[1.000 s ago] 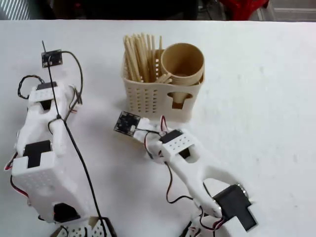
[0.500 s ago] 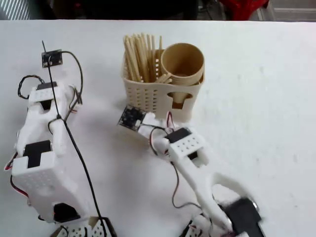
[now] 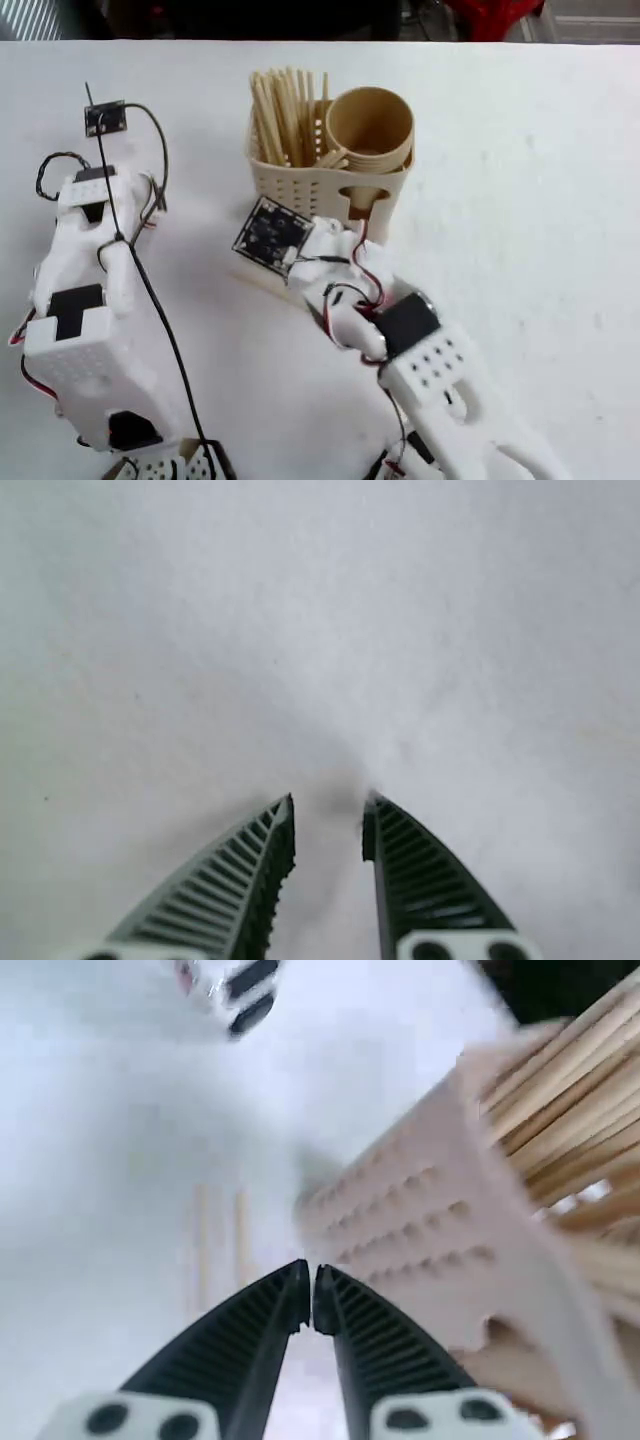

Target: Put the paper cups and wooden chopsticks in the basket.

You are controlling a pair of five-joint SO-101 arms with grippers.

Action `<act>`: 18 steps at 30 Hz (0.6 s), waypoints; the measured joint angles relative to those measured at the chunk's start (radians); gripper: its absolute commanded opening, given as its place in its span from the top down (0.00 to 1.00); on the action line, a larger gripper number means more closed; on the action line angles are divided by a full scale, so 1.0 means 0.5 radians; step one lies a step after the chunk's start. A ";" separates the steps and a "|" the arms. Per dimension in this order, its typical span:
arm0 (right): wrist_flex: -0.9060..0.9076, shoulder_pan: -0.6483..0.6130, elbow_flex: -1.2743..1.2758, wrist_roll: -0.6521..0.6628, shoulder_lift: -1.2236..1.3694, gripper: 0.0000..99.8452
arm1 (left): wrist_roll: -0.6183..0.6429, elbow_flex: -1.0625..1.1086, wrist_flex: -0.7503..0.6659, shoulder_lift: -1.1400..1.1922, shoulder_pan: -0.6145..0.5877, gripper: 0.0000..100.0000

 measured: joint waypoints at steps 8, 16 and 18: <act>-0.322 0.000 0.163 0.114 0.841 0.80 | 0.000 0.000 0.000 0.000 0.000 0.87; -0.479 0.080 0.009 0.120 1.341 0.80 | 0.000 0.000 0.000 0.000 0.000 0.87; -0.491 0.077 -0.028 0.120 1.424 0.80 | 0.000 0.000 0.000 0.000 0.000 0.87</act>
